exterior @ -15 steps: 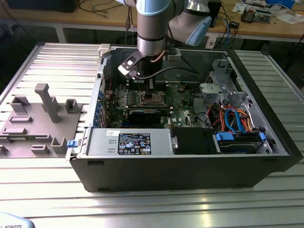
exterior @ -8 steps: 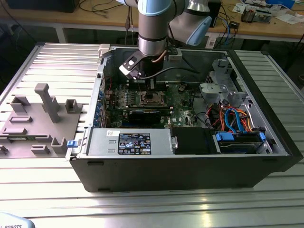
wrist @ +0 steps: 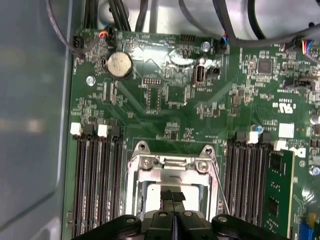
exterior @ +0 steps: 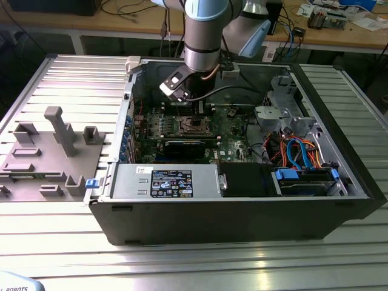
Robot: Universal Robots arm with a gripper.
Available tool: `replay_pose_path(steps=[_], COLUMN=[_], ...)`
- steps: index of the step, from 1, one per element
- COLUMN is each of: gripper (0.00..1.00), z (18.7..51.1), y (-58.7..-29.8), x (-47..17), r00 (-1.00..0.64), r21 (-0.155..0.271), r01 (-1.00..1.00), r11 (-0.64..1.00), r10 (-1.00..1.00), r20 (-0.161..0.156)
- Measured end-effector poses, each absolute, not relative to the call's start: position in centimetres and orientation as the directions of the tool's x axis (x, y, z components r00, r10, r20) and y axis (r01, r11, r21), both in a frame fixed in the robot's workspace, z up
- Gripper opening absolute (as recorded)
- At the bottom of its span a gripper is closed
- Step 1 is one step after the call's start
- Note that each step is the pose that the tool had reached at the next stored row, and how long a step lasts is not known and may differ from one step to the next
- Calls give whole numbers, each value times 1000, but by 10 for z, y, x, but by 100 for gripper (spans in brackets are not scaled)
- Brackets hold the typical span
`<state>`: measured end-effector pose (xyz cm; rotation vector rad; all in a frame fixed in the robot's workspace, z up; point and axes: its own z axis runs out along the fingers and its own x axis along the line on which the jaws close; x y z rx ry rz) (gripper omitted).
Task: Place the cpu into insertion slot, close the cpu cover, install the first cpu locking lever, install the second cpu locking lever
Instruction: 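Close the cpu cover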
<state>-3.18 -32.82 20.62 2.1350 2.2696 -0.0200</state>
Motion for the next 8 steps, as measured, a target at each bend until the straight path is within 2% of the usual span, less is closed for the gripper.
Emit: replay_pose_path(steps=[8], gripper=[11], z=[214], y=[-328], x=[-26], r00=[-61], r21=[5], r01=[998], r11=[61], r10=[998], r20=[-27])
